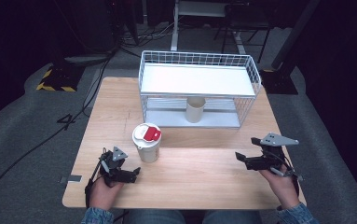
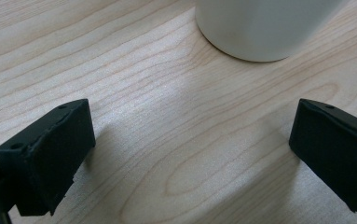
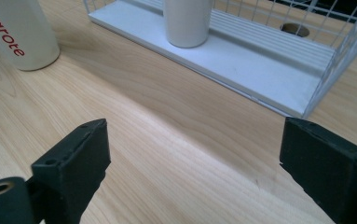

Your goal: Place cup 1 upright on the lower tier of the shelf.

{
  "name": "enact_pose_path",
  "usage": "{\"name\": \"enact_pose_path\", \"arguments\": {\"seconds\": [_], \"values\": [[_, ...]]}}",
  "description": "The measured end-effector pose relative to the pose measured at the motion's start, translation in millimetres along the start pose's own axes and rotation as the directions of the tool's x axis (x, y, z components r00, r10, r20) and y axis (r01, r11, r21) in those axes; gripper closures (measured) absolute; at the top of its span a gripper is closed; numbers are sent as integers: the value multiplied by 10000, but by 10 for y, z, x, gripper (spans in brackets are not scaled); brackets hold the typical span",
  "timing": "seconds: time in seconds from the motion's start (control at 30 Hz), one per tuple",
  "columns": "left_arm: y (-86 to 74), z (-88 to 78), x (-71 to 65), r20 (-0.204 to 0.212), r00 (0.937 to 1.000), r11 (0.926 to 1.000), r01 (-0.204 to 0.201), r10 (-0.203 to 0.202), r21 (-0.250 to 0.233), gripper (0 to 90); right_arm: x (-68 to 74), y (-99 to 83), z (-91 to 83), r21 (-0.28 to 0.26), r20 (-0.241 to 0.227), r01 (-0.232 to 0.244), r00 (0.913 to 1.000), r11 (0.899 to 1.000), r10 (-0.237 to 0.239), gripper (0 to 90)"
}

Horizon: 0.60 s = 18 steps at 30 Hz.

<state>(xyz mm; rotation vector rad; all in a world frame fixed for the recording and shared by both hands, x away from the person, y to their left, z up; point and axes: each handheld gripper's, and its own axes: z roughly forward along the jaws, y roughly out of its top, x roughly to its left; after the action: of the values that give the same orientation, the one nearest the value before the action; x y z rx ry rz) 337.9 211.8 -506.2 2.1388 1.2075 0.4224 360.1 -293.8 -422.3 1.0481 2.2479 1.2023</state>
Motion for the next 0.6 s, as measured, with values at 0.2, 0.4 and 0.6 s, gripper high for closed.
{"name": "enact_pose_path", "arguments": {"seconds": [0.2, 0.4, 0.6], "values": [[2, 1, 0, 19, 10000, 10000, 14, -14, 14, 6, -62, -193, -8, 350, 262, -228, 9994, 9991, 219, 77], [-1, 0, -7, -35, 10000, 10000, 14, -14, -21, 9, -167, -458, 65, 748, 449, -884, 9954, 9933, 852, 77], [-1, -3, -13, 25, 10000, 10000, -16, 16, 1, 12, -187, -614, 162, 1273, 671, -887, 9945, 9879, 807, 77]]}}
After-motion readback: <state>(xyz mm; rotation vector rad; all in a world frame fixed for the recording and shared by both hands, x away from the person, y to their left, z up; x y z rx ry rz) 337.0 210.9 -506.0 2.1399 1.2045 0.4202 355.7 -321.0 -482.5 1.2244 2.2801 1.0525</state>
